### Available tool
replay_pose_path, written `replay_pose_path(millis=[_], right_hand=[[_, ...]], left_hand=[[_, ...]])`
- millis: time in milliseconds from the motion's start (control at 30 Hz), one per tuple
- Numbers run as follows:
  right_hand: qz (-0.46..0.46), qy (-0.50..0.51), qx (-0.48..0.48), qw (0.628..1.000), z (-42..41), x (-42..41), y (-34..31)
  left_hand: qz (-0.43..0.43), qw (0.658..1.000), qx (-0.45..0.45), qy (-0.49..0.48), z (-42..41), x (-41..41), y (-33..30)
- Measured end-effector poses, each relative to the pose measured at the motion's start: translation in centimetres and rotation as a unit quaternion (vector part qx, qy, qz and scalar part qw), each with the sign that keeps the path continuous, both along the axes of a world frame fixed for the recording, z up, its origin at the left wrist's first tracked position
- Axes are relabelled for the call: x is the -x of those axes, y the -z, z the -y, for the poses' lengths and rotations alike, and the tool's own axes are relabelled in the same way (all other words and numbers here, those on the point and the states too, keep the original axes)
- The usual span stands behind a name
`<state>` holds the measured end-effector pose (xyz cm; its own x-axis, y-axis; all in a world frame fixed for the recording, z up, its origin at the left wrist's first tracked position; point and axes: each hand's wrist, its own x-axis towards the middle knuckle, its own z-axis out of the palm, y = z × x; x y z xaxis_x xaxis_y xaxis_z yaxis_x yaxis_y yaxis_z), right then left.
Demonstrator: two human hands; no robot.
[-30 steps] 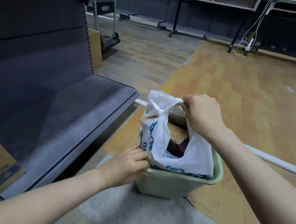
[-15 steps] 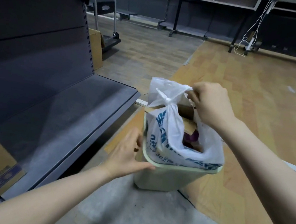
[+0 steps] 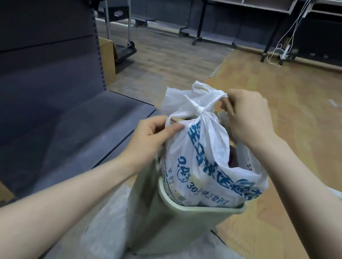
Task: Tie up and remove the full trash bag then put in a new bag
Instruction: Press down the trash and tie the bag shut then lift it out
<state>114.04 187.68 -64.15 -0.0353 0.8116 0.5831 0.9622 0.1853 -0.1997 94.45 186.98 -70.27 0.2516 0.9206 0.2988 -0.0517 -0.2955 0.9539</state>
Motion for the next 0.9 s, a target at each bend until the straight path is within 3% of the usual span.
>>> replay_pose_path(millis=[133, 267, 367, 533, 600, 633, 700, 767, 833, 900], right_hand=[[0.046, 0.006, -0.047, 0.998, 0.6, 0.0, -2.1], [0.068, 0.041, -0.022, 0.997, 1.0, 1.0, -1.9], [0.053, 0.018, -0.024, 0.998, 1.6, 1.4, -2.2], [0.010, -0.026, 0.056, 0.998, 1.5, 2.7, -4.5], [0.015, -0.037, 0.075, 0.996, 1.5, 3.2, -4.9], [0.022, -0.042, 0.080, 0.996, 1.6, 3.5, -5.0], [0.041, -0.056, 0.101, 0.992, 1.7, 4.2, -5.1], [0.053, -0.073, 0.126, 0.988, 1.7, 5.1, -5.3], [0.060, -0.083, 0.134, 0.986, 1.9, 6.2, -5.5], [0.065, -0.086, 0.120, 0.987, 2.3, 7.0, -5.1]], left_hand=[[0.083, 0.996, 0.034, 0.003, -1.0, 1.2, -3.6], [-0.008, 0.991, -0.106, -0.079, -1.5, 1.7, -4.8], [-0.061, 0.965, -0.208, -0.144, -1.5, 2.2, -4.3], [-0.164, 0.887, -0.335, -0.273, -1.2, 2.8, -4.9], [-0.197, 0.832, -0.429, -0.291, 0.1, 2.5, -5.6], [-0.205, 0.805, -0.496, -0.253, 0.7, 2.3, -5.9], [-0.257, 0.771, -0.577, -0.086, 1.9, 1.7, -6.9], [-0.393, 0.764, -0.508, 0.061, 2.8, 0.9, -7.8], [-0.569, 0.694, -0.439, 0.053, 3.7, 0.0, -7.5], [-0.681, 0.630, -0.369, 0.052, 4.3, -0.7, -6.7]])
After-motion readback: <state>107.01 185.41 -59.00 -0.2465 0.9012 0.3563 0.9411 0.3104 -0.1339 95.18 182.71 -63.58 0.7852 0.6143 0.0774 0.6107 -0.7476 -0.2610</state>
